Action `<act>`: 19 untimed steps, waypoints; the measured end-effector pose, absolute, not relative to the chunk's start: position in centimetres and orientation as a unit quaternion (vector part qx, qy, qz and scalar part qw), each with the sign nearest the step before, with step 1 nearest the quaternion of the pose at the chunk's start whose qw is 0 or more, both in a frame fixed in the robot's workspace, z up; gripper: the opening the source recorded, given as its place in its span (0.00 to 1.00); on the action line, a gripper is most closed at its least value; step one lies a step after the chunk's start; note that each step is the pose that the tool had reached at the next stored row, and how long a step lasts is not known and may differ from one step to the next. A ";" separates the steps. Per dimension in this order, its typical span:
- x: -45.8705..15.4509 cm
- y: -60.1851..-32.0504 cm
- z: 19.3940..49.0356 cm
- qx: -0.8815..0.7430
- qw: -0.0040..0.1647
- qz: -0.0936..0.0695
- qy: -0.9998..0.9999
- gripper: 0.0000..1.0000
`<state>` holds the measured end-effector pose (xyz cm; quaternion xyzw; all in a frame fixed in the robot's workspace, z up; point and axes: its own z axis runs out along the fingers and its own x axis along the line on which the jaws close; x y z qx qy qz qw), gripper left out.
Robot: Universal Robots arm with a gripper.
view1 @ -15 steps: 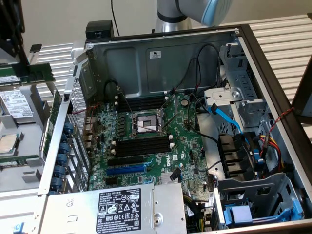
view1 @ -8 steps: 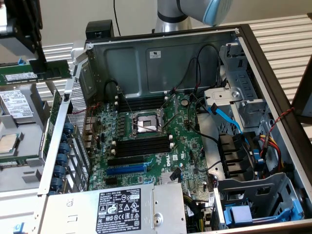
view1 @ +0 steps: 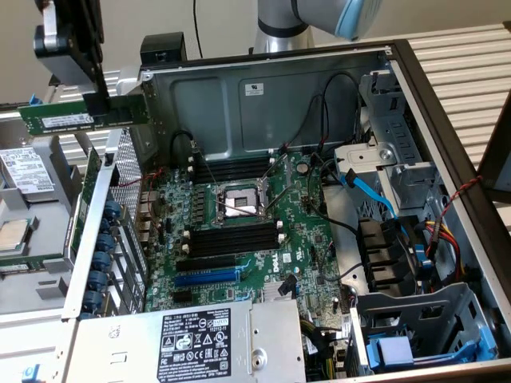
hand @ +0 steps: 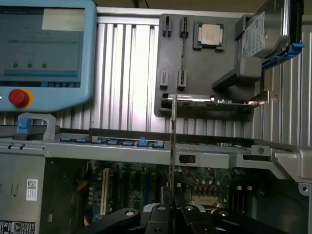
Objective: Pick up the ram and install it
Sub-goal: 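Pick up the ram and move it above insertion slot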
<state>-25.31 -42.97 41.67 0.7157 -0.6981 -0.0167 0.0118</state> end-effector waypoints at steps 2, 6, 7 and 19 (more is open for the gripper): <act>-24.4 -43.0 41.7 0.716 0.012 -0.017 -0.698 0.13; -22.6 -42.7 41.6 0.716 0.012 -0.017 -0.698 0.13; -22.1 -42.6 41.6 0.716 0.012 -0.017 -0.698 0.13; -17.7 -40.2 41.1 0.716 0.012 -0.017 -0.698 0.13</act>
